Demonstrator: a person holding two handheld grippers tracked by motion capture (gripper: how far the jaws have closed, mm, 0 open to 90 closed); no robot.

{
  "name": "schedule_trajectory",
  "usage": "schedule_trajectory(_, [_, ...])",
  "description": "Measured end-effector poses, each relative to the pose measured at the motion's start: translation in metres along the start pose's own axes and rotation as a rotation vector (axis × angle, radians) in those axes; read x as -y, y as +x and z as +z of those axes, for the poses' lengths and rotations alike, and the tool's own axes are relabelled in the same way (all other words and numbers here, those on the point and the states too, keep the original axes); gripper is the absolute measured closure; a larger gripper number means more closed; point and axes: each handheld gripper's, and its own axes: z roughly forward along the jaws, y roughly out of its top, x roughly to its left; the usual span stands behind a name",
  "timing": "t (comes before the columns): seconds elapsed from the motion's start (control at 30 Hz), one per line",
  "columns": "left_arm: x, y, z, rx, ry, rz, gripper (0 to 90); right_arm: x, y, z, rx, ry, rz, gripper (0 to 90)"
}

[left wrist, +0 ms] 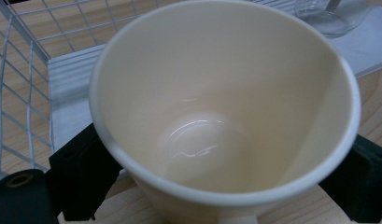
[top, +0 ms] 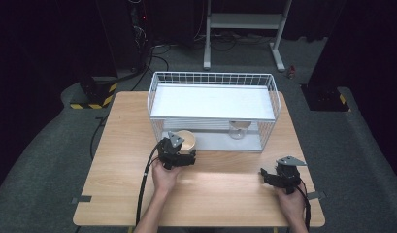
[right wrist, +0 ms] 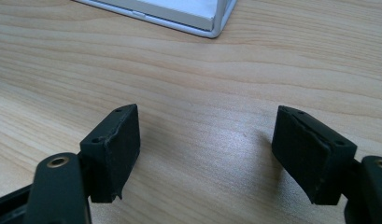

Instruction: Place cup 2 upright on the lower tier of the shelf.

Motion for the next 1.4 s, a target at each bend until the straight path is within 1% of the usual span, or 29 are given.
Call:
schedule_trajectory(0.13, [-0.002, 0.001, 0.003, -0.005, 0.001, -0.005, 9.5, 0.000, 0.000, 0.000, -0.001, 0.000, 0.001, 23.9])
schedule_trajectory(0.2, [-0.003, 0.001, 0.004, -0.010, 0.006, 0.004, 9.5, 0.000, 0.000, 0.000, 0.000, 0.000, 0.000, 24.0])
schedule_trajectory(0.37, [-0.005, 0.002, 0.011, -0.009, 0.010, -0.004, 9.5, 0.000, 0.000, 0.000, 0.000, 0.000, 0.001, 23.9])
schedule_trajectory(0.4, [-0.005, 0.002, 0.012, -0.009, 0.007, -0.016, 9.5, 0.000, 0.000, 0.000, 0.000, 0.000, 0.000, 23.9])
schedule_trajectory(0.5, [-0.005, 0.004, 0.014, -0.006, 0.003, -0.028, 9.5, 0.000, 0.000, 0.000, 0.000, 0.000, -0.002, 23.9])
schedule_trajectory(0.8, [-0.004, 0.008, 0.019, -0.002, -0.026, -0.022, 9.4, 0.000, 0.000, 0.000, 0.000, 0.000, 0.000, 23.9])
schedule_trajectory(0.93, [-0.004, 0.009, 0.021, -0.005, -0.034, -0.028, 9.4, 0.000, 0.000, 0.000, 0.000, 0.000, 0.001, 23.9])
schedule_trajectory(1.0, [-0.004, 0.010, 0.022, -0.007, -0.042, -0.025, 9.4, 0.000, 0.000, 0.000, 0.000, 0.000, 0.000, 23.9])
schedule_trajectory(1.13, [-0.004, 0.012, 0.025, 0.002, -0.053, -0.038, 9.4, 0.000, 0.000, 0.000, 0.000, 0.001, 0.003, 23.9])
schedule_trajectory(1.23, [-0.005, 0.014, 0.027, -0.002, -0.050, -0.029, 9.4, 0.000, 0.000, 0.000, -0.001, 0.001, 0.003, 23.9])
schedule_trajectory(1.27, [-0.006, 0.014, 0.027, -0.005, -0.042, -0.024, 9.3, 0.000, 0.000, 0.000, 0.000, 0.001, 0.004, 23.9])
schedule_trajectory(1.33, [-0.009, 0.014, 0.028, -0.006, -0.026, -0.026, 9.3, 0.000, 0.000, 0.000, -0.001, 0.002, 0.003, 23.9])
schedule_trajectory(1.4, [-0.011, 0.015, 0.030, -0.009, -0.024, -0.024, 9.3, 0.000, 0.000, 0.000, -0.001, 0.001, 0.003, 23.9])
